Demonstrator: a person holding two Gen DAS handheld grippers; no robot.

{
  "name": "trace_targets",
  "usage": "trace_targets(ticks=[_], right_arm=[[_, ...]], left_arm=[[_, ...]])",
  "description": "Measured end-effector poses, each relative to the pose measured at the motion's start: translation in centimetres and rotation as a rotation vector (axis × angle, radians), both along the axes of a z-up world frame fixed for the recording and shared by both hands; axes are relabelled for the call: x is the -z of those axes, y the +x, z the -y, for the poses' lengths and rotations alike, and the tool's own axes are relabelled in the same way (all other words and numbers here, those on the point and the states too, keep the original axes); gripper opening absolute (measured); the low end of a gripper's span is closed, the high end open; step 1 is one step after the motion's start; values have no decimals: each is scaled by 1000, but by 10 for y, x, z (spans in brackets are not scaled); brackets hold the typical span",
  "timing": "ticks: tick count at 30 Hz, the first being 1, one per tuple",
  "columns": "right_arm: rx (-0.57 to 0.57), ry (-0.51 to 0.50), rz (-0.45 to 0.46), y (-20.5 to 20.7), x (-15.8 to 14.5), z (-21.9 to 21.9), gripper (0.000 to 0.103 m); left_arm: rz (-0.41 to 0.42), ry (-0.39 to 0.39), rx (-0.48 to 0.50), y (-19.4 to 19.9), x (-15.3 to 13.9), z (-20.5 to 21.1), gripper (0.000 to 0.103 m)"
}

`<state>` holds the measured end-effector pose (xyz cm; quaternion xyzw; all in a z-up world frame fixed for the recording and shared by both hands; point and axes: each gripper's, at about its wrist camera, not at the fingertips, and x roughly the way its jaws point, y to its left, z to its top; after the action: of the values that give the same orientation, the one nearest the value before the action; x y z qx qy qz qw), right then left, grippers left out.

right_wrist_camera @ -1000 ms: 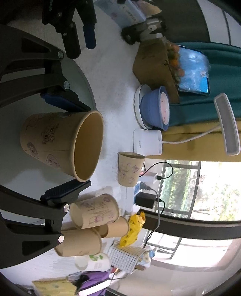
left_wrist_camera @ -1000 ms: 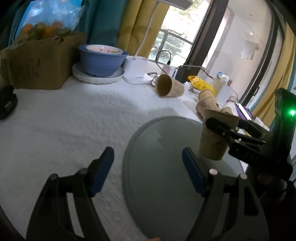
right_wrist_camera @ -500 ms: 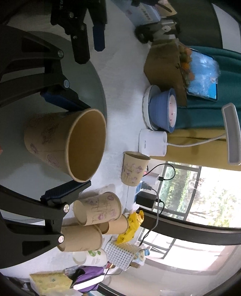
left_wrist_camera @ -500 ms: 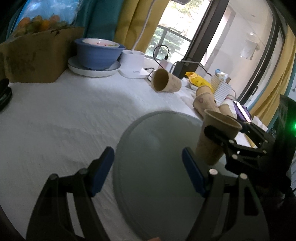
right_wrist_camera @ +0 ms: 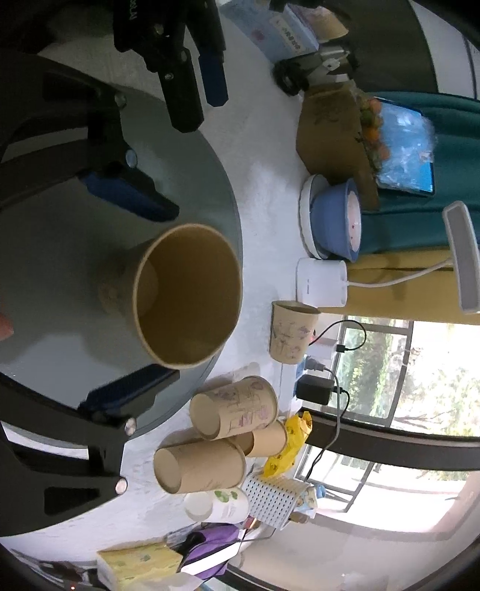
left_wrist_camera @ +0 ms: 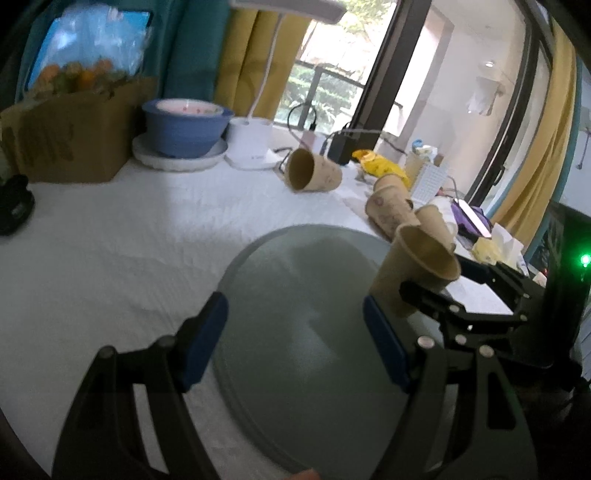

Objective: Flip cup upright
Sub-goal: 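Carry the cup with the right gripper and lower it upright onto the turntable, then open the right gripper and pull it back from the cup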

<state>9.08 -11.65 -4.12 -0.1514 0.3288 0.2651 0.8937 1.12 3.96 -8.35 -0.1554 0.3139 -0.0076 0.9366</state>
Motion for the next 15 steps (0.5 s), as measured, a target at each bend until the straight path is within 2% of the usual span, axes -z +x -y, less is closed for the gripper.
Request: trace_targets(ticks=[10,11,12,15], right_arm=[[29,63,12,-32,-31,21,83],[34,63,16,-37,-34,23,83],[37,63,20,-40,-36,24,83],[51,85,33,-54,-48,32,83]], left_arm=[[125,61,7,-35,-35,19,78],[134,65,8,-38,-39,21,81],[145,68,9,-42,-42,22,91],[178,72,19,-52,-52,28,97]])
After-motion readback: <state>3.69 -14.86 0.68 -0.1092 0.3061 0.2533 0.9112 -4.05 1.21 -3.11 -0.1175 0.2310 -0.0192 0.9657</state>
